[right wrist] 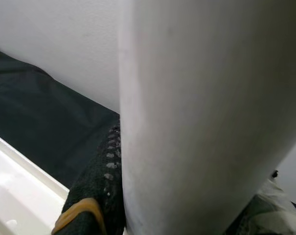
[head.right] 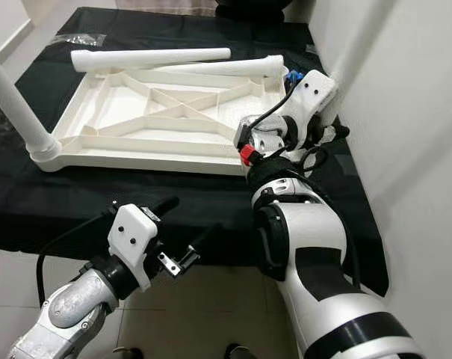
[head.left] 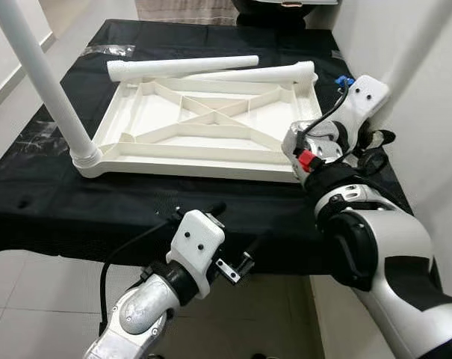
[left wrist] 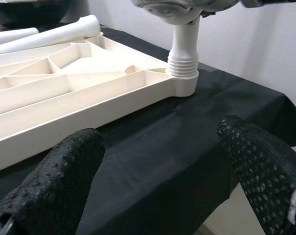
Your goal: Building children table
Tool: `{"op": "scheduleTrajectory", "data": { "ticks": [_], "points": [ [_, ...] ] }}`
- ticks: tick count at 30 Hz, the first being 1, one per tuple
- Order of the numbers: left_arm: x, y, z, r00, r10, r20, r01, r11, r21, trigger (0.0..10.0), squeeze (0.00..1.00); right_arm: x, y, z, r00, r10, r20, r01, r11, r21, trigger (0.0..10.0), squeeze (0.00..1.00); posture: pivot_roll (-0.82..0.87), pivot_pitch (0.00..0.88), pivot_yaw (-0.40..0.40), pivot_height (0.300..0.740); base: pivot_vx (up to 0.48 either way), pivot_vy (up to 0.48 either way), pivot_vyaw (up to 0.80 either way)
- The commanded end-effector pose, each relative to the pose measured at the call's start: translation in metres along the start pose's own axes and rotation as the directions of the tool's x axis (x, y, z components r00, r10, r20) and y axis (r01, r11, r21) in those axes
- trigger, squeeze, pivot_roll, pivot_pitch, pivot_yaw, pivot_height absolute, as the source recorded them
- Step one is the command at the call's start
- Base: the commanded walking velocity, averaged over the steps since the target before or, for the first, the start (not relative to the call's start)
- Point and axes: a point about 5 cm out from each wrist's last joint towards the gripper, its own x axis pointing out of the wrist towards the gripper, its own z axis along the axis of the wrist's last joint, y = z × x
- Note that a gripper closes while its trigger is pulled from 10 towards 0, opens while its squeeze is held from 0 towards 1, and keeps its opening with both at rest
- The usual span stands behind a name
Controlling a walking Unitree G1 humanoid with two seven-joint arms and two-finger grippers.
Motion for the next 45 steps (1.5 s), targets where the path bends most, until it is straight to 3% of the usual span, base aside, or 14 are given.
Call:
{"op": "scheduleTrajectory", "data": {
  "ticks": [1, 7, 8, 12, 20, 22, 24, 25, 26, 27, 33, 34, 37, 45],
  "points": [
    [-0.001, -0.001, -0.004, 1.0, -0.005, -0.014, 0.005, 1.0, -0.003, 10.0, 0.0, 0.0, 0.002, 0.008, 0.999, 0.019, 0.031, -0.019, 1.0, 0.01, 0.0, 0.0, 0.09, 0.202, -0.058, 0.74, 0.0, 0.0, 0.0],
    [0.001, 0.0, -0.006, 1.0, -0.001, -0.017, 0.001, 1.0, 0.007, 10.0, 0.0, -0.015, 0.019, 0.029, 0.958, 0.235, 0.165, -0.249, 0.966, 0.068, 0.0, 0.0, 0.09, 0.196, -0.054, 0.74, 0.0, 0.0, 0.0],
    [0.002, 0.002, -0.005, 1.0, 0.008, -0.013, -0.007, 1.0, 0.01, 10.0, 0.0, -0.023, 0.027, 0.042, 0.909, 0.346, 0.23, -0.374, 0.923, 0.089, 0.0, 0.0, 0.09, 0.19, -0.052, 0.74, 0.0, 0.0, 0.0],
    [0.004, 0.004, -0.005, 1.0, 0.005, -0.01, -0.005, 1.0, 0.029, 10.0, 0.0, -0.027, 0.032, 0.056, 0.831, 0.456, 0.319, -0.496, 0.867, 0.054, 0.0, 0.0, 0.09, 0.184, -0.051, 0.74, 0.0, 0.0, 0.0],
    [0.005, 0.005, -0.006, 1.0, 0.003, -0.005, -0.002, 0.999, 0.034, 10.0, 0.0, -0.022, 0.032, 0.056, 0.755, 0.556, 0.347, -0.608, 0.792, 0.055, 0.0, 0.0, 0.09, 0.176, -0.046, 0.74, 0.0, 0.0, 0.0],
    [0.008, 0.007, -0.005, 1.0, 0.006, 0.002, -0.006, 0.999, 0.042, 10.0, 0.0, -0.022, 0.03, 0.056, 0.614, 0.648, 0.45, -0.687, 0.72, -0.1, 0.0, 0.0, 0.08, 0.167, -0.04, 0.74, 0.0, 0.0, 0.0],
    [0.008, 0.008, -0.005, 1.0, 0.012, 0.003, -0.012, 0.999, 0.045, 10.0, 0.0, -0.02, 0.028, 0.053, 0.572, 0.669, 0.474, -0.692, 0.704, -0.159, 0.0, 0.0, 0.08, 0.167, -0.04, 0.74, 0.0, 0.0, 0.0],
    [0.009, 0.009, -0.005, 1.0, 0.016, 0.004, -0.016, 0.999, 0.05, 10.0, 0.0, -0.013, 0.021, 0.052, 0.527, 0.664, 0.53, -0.643, 0.72, -0.261, 0.0, 0.0, 0.08, 0.167, -0.04, 0.74, 0.0, 0.0, 0.0],
    [0.009, 0.009, -0.005, 1.0, 0.016, 0.004, -0.016, 0.999, 0.05, 10.0, 0.0, -0.013, 0.021, 0.052, 0.527, 0.664, 0.53, -0.643, 0.72, -0.261, 0.0, 0.0, 0.08, 0.167, -0.04, 0.74, 0.0, 0.0, 0.0],
    [0.008, 0.012, -0.006, 1.0, 0.027, 0.002, -0.027, 0.998, 0.061, 10.0, 0.0, 0.0, 0.006, 0.049, 0.482, 0.627, 0.613, -0.517, 0.768, -0.379, 0.0, 0.0, 0.08, 0.164, -0.04, 0.74, 0.0, 0.0, 0.0],
    [0.008, 0.013, -0.006, 0.999, 0.035, 0.001, -0.035, 0.997, 0.062, 10.0, 0.0, 0.01, -0.003, 0.043, 0.473, 0.606, 0.64, -0.434, 0.792, -0.43, 0.0, 0.0, 0.08, 0.168, -0.034, 0.74, 0.0, 0.0, 0.0],
    [0.009, 0.014, -0.006, 0.999, 0.041, -0.001, -0.041, 0.997, 0.069, 10.0, 0.0, 0.017, -0.006, 0.034, 0.509, 0.609, 0.608, -0.429, 0.792, -0.435, 0.0, 0.0, 0.08, 0.171, -0.035, 0.74, 0.0, 0.0, 0.0],
    [0.01, 0.014, -0.005, 0.999, 0.047, 0.0, -0.047, 0.996, 0.07, 10.0, 0.0, 0.028, -0.007, 0.013, 0.593, 0.647, 0.479, -0.471, 0.762, -0.445, 0.0, 0.0, 0.09, 0.196, -0.029, 0.74, 0.0, 0.0, 0.0],
    [0.008, 0.016, 0.008, 0.998, 0.063, 0.024, -0.065, 0.996, 0.068, 10.0, 0.0, 0.03, 0.001, -0.001, 0.627, 0.722, 0.291, -0.612, 0.688, -0.389, 0.0, 0.0, 0.12, 0.295, -0.029, 0.74, 0.0, 0.0, 0.0]
  ]
}}
